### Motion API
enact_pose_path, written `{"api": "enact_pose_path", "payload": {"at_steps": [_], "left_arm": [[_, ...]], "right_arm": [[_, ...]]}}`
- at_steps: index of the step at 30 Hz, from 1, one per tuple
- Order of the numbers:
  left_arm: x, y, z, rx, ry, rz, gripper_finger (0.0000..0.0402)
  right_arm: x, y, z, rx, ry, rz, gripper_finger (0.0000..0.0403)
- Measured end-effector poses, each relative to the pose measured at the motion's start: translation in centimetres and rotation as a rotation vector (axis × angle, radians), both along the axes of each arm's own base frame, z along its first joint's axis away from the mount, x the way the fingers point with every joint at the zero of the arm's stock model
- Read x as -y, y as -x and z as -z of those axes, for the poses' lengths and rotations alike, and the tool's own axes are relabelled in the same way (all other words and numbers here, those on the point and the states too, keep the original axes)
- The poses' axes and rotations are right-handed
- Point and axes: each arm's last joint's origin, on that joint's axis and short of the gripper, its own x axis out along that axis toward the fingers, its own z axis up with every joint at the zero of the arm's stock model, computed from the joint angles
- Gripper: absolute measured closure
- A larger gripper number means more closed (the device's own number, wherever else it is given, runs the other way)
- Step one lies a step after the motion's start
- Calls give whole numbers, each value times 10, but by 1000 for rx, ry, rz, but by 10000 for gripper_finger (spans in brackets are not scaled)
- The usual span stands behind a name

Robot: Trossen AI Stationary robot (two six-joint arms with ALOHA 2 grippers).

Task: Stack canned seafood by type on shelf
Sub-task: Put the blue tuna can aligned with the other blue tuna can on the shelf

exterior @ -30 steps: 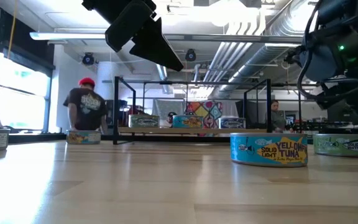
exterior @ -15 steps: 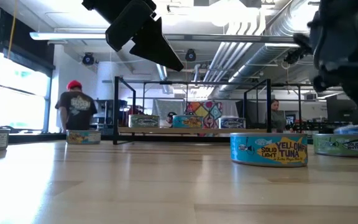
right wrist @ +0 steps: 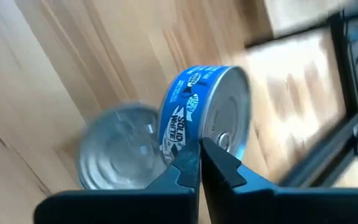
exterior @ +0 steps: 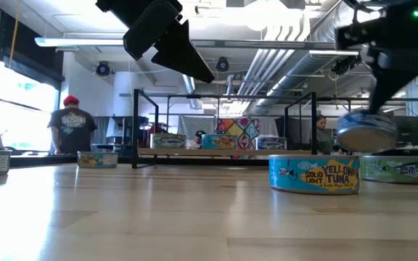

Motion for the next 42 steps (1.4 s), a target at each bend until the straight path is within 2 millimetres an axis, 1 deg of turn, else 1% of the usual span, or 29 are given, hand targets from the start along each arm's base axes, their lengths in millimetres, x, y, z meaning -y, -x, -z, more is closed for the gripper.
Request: {"api": "enact_pose_path", "payload": {"at_steps": [5, 7, 10, 14, 17, 19, 22, 26, 28, 30, 34, 37, 40, 42], "left_arm": [[0, 0, 0, 0, 0, 0, 298], [0, 0, 0, 1, 0, 0, 298], [0, 0, 0, 1, 1, -1, 298], [0, 0, 0, 1, 2, -1, 298], [0, 0, 0, 1, 2, -1, 298], [0, 0, 0, 1, 3, 0, 298], [1, 0, 0, -8, 21, 20, 298], [2, 0, 1, -14, 36, 34, 298], [2, 0, 1, -14, 36, 35, 298], [2, 0, 1, -13, 36, 35, 298], [1, 0, 1, -14, 36, 34, 298], [1, 0, 1, -14, 36, 34, 298], [1, 0, 0, -11, 39, 33, 298], [1, 0, 0, -9, 44, 29, 298]], "right_arm": [[3, -20, -2, 109, 46, -87, 401], [5, -30, 1, 128, 68, -113, 401], [10, -43, 4, 132, 57, -144, 402], [10, -51, 8, 109, -2, -211, 403], [7, -49, 9, 120, -13, -278, 394], [5, -48, 10, 147, -22, -313, 376], [7, -45, 16, 203, -44, -368, 332], [17, -50, 38, 320, -112, -497, 270], [24, -52, 50, 382, -125, -559, 250], [32, -55, 62, 441, -112, -571, 240], [40, -57, 77, 482, -80, -567, 237], [41, -58, 88, 441, -53, -571, 245], [42, -60, 100, 395, -28, -558, 265], [42, -61, 109, 367, -10, -534, 290]]}}
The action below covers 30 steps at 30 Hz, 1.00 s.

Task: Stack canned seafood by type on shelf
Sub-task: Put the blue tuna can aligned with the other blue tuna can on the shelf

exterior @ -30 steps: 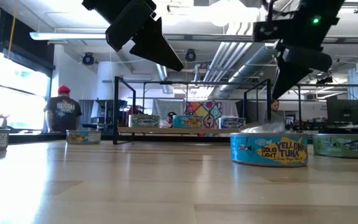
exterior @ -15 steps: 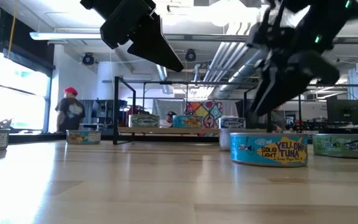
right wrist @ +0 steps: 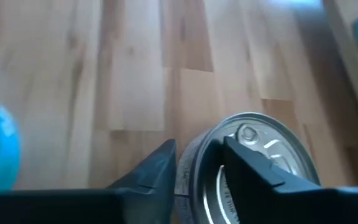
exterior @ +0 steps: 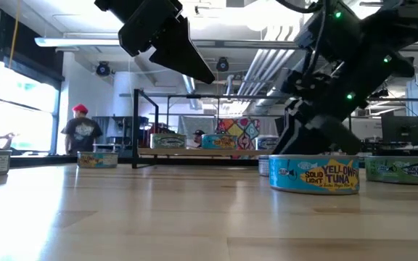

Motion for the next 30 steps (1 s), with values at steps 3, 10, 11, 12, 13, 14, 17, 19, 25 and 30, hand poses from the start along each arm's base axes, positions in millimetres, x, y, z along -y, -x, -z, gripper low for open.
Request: {"api": "enact_pose_path", "payload": {"at_steps": [3, 10, 11, 12, 13, 14, 17, 19, 25, 30], "left_arm": [[0, 0, 0, 1, 5, -4, 298], [0, 0, 0, 1, 5, -3, 298], [0, 0, 0, 1, 5, -3, 298], [0, 0, 0, 1, 5, -3, 298], [0, 0, 0, 1, 5, -3, 298], [0, 0, 0, 1, 5, -3, 298], [0, 0, 0, 1, 5, -3, 298], [0, 0, 0, 1, 5, -3, 298], [0, 0, 0, 1, 5, -4, 298], [0, 0, 0, 1, 5, -4, 298]], "right_arm": [[-3, 0, 11, -24, 51, 53, 348], [-18, 9, 16, -33, 176, 92, 390], [-21, 12, 15, -39, 190, 81, 395], [-23, 14, 13, -42, 199, 67, 398], [-26, 16, 10, -41, 200, 54, 399], [-28, 18, 7, -37, 195, 42, 399], [-32, 22, -4, -21, 182, 11, 401], [-33, 26, -9, -20, 186, -1, 402], [-33, 26, -22, 25, 243, -9, 403], [-31, 25, -25, 36, 342, 6, 403]]}}
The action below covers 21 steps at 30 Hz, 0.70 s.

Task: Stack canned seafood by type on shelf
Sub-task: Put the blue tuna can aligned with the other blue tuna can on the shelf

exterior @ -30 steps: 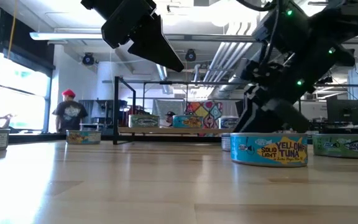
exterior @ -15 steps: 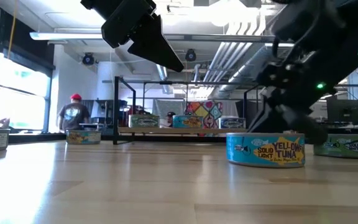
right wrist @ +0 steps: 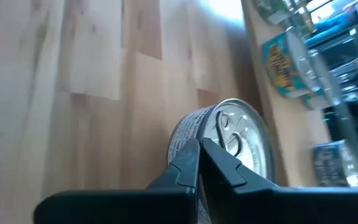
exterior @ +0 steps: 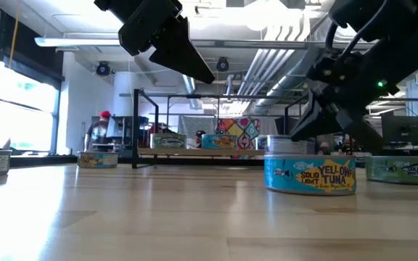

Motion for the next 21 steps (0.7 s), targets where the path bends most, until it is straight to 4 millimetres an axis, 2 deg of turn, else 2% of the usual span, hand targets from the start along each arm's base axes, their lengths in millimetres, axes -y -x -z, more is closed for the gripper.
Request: {"api": "enact_pose_path", "payload": {"at_steps": [7, 13, 16, 21], "left_arm": [[0, 0, 0, 0, 0, 0, 298], [0, 0, 0, 1, 0, 0, 298], [0, 0, 0, 0, 0, 0, 298], [0, 0, 0, 0, 0, 0, 298]], "right_arm": [[12, -14, -15, 3, 151, 26, 401], [44, -29, -26, -46, 189, 73, 401], [50, -34, -29, -53, 92, 36, 402], [43, -36, -32, -34, -181, -57, 397]]}}
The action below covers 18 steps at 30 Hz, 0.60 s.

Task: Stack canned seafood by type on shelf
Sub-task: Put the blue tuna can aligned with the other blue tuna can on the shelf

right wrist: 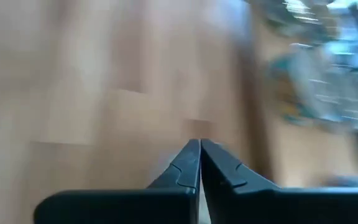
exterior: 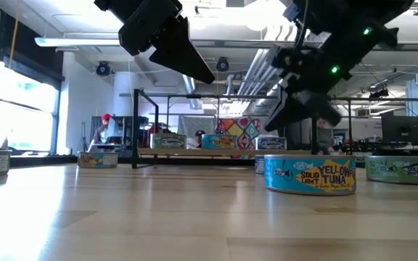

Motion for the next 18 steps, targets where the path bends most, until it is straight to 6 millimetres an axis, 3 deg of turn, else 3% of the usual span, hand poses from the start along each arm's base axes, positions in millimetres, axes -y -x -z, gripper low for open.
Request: {"api": "enact_pose_path", "payload": {"at_steps": [4, 11, 14, 18], "left_arm": [[0, -1, 3, -8, -2, -1, 298], [2, -4, 14, -38, -16, 0, 298], [1, -4, 14, -35, -16, 0, 298], [2, -5, 13, -33, -25, 10, 298]], "right_arm": [[-4, 2, 2, -10, -156, -31, 357], [10, 17, 26, 19, -82, 84, 252], [16, 26, 38, 26, -62, 98, 247], [21, 37, 51, 8, -60, 73, 293]]}}
